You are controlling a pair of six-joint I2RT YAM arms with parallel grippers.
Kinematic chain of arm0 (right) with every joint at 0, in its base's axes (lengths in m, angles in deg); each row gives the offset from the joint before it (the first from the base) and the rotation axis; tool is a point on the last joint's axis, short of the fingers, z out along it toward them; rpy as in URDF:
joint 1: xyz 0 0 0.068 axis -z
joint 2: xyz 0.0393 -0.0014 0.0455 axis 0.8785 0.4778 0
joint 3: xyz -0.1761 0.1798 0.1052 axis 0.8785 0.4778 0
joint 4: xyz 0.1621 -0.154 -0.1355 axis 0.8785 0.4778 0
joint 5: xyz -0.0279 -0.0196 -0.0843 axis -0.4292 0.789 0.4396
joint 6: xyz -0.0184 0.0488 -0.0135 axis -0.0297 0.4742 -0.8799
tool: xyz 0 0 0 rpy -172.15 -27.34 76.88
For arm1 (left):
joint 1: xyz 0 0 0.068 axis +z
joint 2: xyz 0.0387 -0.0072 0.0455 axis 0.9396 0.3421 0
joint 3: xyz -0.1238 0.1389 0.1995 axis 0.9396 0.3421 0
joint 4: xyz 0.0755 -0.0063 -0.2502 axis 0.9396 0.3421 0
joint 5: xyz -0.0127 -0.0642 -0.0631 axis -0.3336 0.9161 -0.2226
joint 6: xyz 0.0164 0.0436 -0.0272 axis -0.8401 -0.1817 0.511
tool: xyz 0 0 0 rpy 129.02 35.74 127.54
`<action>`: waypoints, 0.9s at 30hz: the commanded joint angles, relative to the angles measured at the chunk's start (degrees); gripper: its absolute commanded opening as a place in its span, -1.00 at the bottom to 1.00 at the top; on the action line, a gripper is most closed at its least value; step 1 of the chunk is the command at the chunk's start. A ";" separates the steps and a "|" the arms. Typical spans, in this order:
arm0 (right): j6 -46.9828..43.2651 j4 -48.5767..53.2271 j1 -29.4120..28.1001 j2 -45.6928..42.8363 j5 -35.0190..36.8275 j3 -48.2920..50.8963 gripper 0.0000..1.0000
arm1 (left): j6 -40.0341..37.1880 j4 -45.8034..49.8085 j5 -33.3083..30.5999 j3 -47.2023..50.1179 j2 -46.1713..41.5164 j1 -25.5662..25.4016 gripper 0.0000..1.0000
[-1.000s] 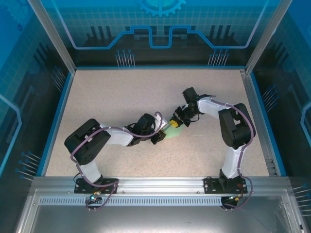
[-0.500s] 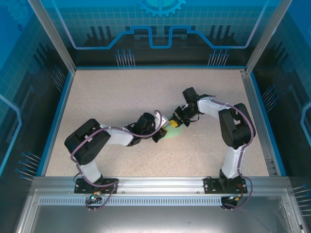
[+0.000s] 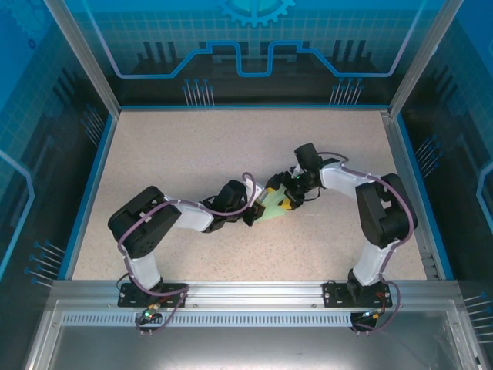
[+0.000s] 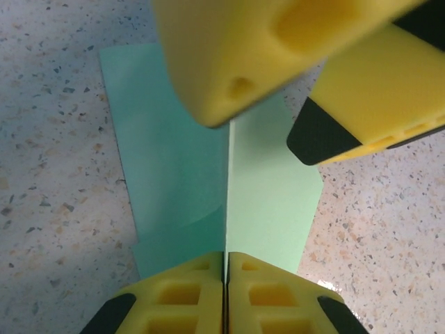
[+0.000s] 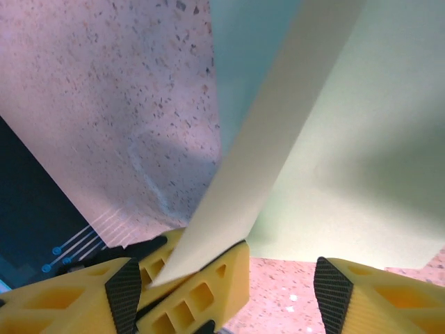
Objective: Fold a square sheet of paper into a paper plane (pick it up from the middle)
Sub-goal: Fourth fold the wing at the center of the table.
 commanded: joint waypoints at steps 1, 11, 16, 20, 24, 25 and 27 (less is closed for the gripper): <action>-4.64 -7.12 0.96 -3.74 1.95 3.98 0.39 | 5.17 -1.42 2.62 0.11 1.00 -0.24 -0.84; -9.66 -18.25 1.09 -7.28 3.81 12.56 0.29 | 14.64 1.42 7.01 -1.78 1.31 1.23 -0.86; -10.36 -20.08 0.79 -5.83 2.73 13.10 0.22 | 18.66 5.16 10.40 -4.38 1.22 2.77 -0.87; -10.70 -20.16 0.64 -4.66 2.46 12.39 0.20 | 20.85 6.71 12.70 -5.84 2.13 3.87 -0.86; -10.89 -19.87 0.44 -2.72 1.78 11.52 0.18 | 22.73 6.75 14.79 -6.56 3.39 4.67 -0.86; -11.04 -19.87 0.43 -2.42 1.71 11.41 0.18 | 23.10 6.70 15.21 -6.75 3.73 4.80 -0.86; -11.13 -19.79 0.36 -2.03 1.56 11.15 0.18 | 23.45 6.93 16.00 -7.10 4.38 4.97 -0.86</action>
